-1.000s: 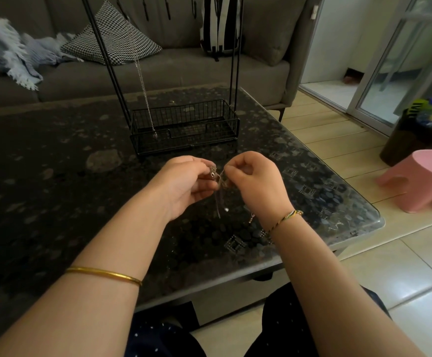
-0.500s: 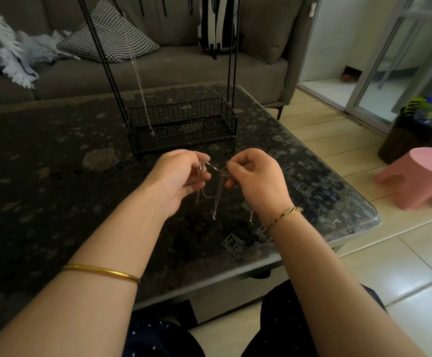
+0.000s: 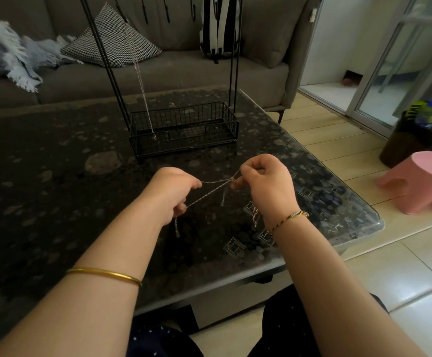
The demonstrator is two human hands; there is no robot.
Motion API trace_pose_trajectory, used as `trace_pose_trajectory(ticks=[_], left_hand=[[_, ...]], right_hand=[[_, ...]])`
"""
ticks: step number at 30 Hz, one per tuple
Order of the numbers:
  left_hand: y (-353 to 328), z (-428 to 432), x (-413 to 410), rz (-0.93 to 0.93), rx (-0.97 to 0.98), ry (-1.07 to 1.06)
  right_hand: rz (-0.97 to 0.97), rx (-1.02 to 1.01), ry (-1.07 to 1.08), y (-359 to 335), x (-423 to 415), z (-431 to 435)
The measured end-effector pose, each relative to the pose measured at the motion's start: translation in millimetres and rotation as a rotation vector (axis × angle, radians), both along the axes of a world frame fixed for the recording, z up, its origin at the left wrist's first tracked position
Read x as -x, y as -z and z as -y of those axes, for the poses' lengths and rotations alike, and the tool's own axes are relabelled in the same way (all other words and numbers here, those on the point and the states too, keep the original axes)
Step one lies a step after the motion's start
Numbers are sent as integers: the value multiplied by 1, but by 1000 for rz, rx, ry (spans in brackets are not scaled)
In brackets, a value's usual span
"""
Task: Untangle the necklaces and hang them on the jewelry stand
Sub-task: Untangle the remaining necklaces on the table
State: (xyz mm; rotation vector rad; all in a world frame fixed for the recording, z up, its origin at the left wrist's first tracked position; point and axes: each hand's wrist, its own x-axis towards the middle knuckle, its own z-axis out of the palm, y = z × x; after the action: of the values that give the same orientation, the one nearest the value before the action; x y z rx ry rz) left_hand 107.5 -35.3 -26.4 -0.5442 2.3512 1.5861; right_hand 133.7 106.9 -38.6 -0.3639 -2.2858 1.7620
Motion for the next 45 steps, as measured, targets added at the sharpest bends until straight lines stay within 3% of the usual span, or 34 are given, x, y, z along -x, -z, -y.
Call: trace_pose_trajectory(ticks=[8, 14, 17, 20, 23, 40, 45], left_hand=[[10, 9, 5, 149, -12, -144], [2, 0, 4, 0, 338, 38], [-10, -8, -6, -105, 138, 151], [-19, -11, -18, -52, -32, 273], [-19, -9, -20, -27, -56, 334], [-9, -6, -11, -77, -176, 213], [-10, -6, -10, -67, -244, 180]], right_hand=[[-12, -10, -94, 0, -1, 1], [-27, -115, -159, 0, 1, 6], [-42, -142, -163, 0, 2, 6], [-61, -140, -148, 0, 1, 5], [-70, -127, -137, -1, 1, 4], [-100, -112, -141, -1, 1, 5], [-78, -212, -175, -6, -2, 3]])
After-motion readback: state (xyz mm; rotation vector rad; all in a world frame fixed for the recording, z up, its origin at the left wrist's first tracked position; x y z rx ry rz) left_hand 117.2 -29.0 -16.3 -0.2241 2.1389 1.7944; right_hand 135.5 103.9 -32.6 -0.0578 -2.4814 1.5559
